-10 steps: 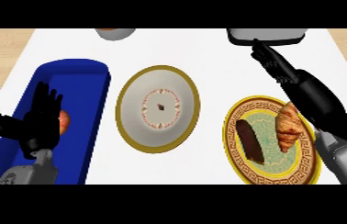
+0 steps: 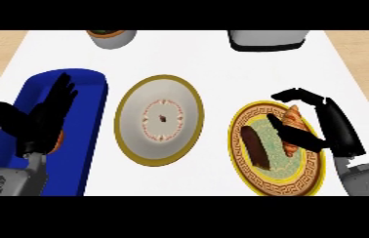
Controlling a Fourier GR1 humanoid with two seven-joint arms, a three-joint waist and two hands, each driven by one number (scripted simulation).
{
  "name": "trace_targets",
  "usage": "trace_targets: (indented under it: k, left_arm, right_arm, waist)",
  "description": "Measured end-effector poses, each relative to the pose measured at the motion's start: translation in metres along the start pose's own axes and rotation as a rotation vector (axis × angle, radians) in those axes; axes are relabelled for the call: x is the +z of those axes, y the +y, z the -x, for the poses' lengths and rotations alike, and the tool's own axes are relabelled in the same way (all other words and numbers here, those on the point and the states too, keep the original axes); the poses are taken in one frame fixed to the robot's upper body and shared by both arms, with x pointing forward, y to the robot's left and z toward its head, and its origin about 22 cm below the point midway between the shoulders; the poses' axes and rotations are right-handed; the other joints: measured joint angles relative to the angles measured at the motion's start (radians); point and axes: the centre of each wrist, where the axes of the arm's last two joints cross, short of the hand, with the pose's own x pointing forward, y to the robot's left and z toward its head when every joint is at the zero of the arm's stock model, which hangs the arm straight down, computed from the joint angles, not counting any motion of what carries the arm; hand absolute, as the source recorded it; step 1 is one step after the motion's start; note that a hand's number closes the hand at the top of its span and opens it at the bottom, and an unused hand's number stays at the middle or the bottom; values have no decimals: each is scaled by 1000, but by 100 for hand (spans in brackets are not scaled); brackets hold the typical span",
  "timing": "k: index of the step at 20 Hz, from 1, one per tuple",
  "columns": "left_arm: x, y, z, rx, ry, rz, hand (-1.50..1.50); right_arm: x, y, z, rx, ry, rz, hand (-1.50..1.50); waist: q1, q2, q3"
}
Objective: Pick the sweet potato from the plate and place it in the bowl
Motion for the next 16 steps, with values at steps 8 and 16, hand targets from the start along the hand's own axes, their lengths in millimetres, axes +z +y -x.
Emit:
trace_targets:
  k: [8,16]
  left_arm:
    - [-8,-1,-15,-54,13,158,0]
    - [-9,4,-16,-71,18,194,0]
  right_arm:
    - [68,93,-3,142,-108,158,-150]
    - [80,89,-40,428,54,133,-150]
  waist:
    - [29,-2,1]
    - [36,-5,-5]
